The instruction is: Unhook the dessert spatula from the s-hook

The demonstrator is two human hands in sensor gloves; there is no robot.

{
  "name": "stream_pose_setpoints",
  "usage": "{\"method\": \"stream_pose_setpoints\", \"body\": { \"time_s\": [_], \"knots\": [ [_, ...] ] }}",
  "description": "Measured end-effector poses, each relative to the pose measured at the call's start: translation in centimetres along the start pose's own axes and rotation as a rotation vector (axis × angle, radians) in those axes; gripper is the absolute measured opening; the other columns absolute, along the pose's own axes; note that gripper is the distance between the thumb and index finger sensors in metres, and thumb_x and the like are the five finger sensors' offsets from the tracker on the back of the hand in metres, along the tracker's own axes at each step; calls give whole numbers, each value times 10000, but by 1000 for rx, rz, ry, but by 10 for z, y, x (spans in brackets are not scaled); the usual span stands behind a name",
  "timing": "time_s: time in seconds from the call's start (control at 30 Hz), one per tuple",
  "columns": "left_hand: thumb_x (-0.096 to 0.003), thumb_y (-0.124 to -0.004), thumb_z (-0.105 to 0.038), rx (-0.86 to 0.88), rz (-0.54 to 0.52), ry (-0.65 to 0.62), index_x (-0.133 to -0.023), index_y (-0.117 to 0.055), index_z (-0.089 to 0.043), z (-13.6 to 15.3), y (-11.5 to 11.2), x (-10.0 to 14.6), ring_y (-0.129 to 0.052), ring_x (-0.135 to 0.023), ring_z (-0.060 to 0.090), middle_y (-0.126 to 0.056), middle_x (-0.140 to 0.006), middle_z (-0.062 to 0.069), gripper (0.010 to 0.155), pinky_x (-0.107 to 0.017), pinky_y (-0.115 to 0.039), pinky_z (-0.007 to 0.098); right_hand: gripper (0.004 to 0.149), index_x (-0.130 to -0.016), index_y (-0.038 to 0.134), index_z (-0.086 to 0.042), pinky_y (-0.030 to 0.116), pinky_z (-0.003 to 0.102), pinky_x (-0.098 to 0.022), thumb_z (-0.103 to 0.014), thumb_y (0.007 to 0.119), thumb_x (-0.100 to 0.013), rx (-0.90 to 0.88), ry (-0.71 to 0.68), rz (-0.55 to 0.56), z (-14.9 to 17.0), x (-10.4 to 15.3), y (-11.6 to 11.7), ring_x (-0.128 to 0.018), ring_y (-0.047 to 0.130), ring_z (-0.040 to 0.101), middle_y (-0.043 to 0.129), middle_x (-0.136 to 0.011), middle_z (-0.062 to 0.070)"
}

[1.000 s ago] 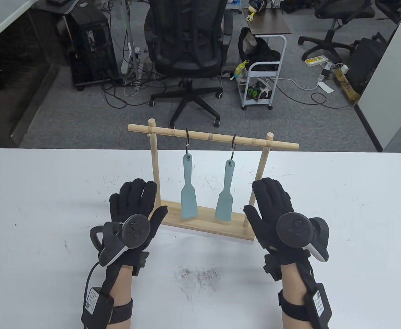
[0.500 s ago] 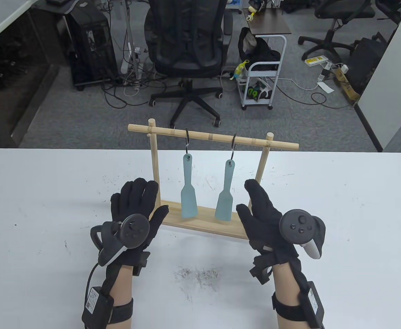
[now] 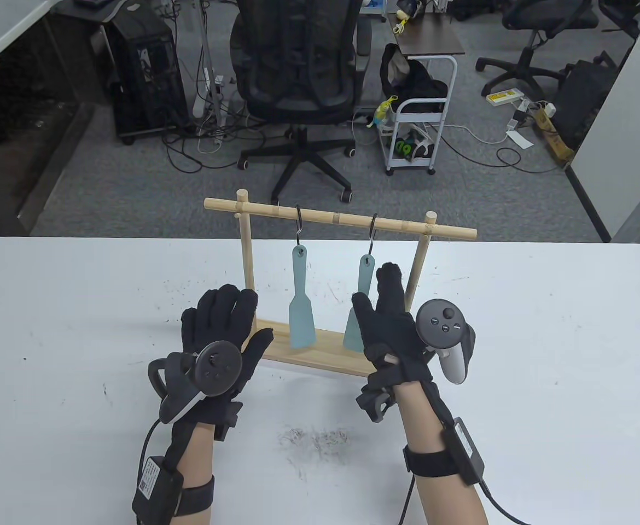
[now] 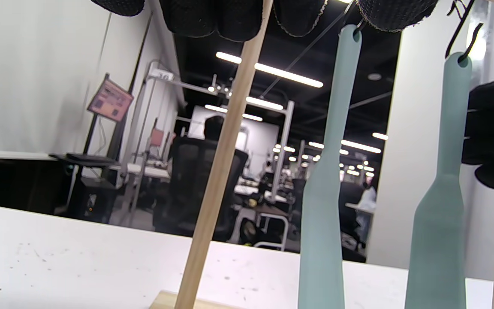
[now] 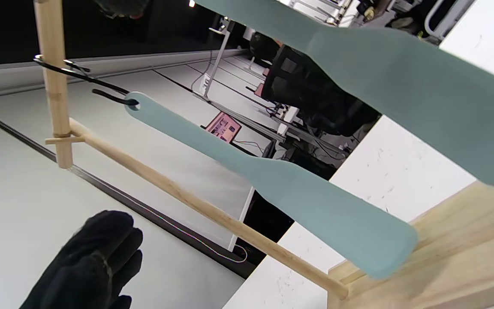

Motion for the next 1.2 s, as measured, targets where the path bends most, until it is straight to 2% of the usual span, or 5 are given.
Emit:
{"method": "stream_pose_setpoints", "body": {
  "time_s": [0.2, 0.33, 0.63, 0.93, 1.2],
  "knots": [
    [-580, -601, -693, 1, -8, 5, -1231, -476, -372, 1, 1, 0, -518, -1217, 393, -509, -1324, 62, 737, -850, -480, 673, 816, -1098, 204, -124, 376, 611, -729, -488, 679, -545, -139, 55, -40, 23, -15, 1, -1052, 389, 470, 343, -1152, 196],
    [-581, -601, -693, 4, -4, 10, -1231, -475, -375, 2, 1, -1, -516, -1217, 394, -505, -1325, 62, 735, -850, -479, 674, 766, -1110, 300, -133, 378, 624, -727, -472, 689, -544, -201, 80, -86, 32, -20, 2, -1053, 421, 465, 478, -1135, 170],
    [-581, -599, -694, -9, 1, 6, -1230, -477, -378, 0, -1, -2, -517, -1217, 393, -504, -1326, 63, 732, -851, -481, 673, 619, -1079, 523, -166, 430, 624, -724, -428, 694, -544, -261, 86, -134, 36, -25, 5, -1037, 522, 446, 677, -1054, 123],
    [-582, -599, -694, 0, 4, 1, -1229, -481, -377, 0, -2, -2, -518, -1217, 393, -504, -1326, 62, 730, -850, -485, 672, 560, -1026, 649, -166, 694, 566, -623, -440, 700, -540, -200, 82, -137, 25, -15, 5, -872, 833, 398, 810, -951, 118],
    [-581, -599, -695, 2, 10, -3, -1229, -483, -378, -2, -2, -2, -520, -1217, 394, -505, -1326, 64, 731, -850, -486, 673, 541, -993, 703, -161, 831, 483, -492, -444, 715, -533, -189, 80, -133, 16, -4, 1, -709, 976, 352, 887, -867, 111]
  ]
}}
Point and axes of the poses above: the tracker on the back of each hand, its own z axis roughly to the little-finger side, its own x axis roughly from the fingertips to the wrist, y = z × x, the point moved 4 cm from there along -x, roughly from the wrist to the fingertips
